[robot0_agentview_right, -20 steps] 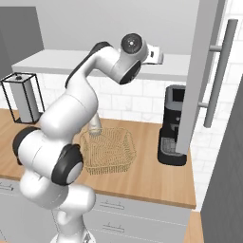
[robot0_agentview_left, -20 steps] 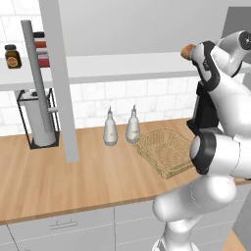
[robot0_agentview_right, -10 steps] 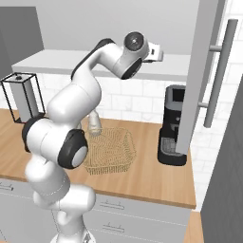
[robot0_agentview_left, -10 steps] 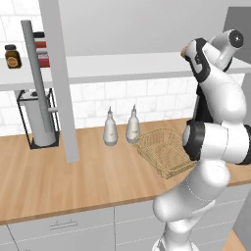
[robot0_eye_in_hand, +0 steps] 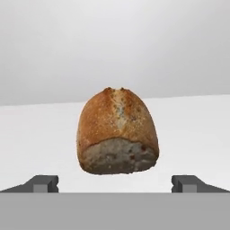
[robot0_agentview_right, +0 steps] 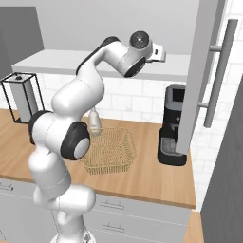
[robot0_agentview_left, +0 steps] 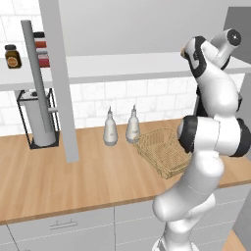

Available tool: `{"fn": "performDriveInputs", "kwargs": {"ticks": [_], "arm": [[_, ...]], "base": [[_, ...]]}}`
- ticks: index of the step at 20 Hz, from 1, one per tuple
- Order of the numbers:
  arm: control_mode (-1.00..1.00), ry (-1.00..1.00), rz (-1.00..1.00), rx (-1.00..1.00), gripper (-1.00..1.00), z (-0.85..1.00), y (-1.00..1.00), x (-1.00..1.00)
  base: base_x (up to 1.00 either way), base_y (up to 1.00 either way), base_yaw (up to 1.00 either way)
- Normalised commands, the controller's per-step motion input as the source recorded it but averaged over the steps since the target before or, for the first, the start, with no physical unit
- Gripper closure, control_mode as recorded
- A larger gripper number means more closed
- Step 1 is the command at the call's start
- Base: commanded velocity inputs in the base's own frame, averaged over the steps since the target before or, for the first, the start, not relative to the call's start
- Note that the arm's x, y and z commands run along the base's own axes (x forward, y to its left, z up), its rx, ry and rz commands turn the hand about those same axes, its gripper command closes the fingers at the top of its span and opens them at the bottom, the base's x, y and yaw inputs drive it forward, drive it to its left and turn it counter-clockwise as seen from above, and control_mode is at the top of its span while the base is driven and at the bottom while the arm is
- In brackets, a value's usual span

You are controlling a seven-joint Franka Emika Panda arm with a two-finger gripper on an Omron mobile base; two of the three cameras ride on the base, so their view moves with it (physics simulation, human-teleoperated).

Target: Open the cabinet, pick up the bread from the cabinet and place it in the basket. Then move the basket to the dining counter.

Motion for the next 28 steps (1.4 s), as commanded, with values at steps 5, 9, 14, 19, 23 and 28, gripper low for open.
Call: {"fn": "performDriveInputs", "kwargs": {"ticks": [5,9,14,19,23,28], "arm": [[-1.0,0.0,0.02,0.0,-1.0,-0.06,-0.06,0.14],[-1.0,0.0,0.03,0.0,-1.0,-0.03,0.0,0.13],[-1.0,0.0,0.04,0.0,-1.0,0.0,-0.01,0.13],[-1.0,0.0,0.04,0.0,-1.0,0.0,0.0,0.21],[-1.0,0.0,0.02,0.0,-1.0,0.0,0.0,0.34],[-1.0,0.0,0.01,0.0,-1.0,0.0,0.0,0.44]], "base": [[0.0,0.0,0.0],[0.0,0.0,0.0],[0.0,0.0,0.0],[0.0,0.0,0.0],[0.0,0.0,0.0],[0.0,0.0,0.0]]}}
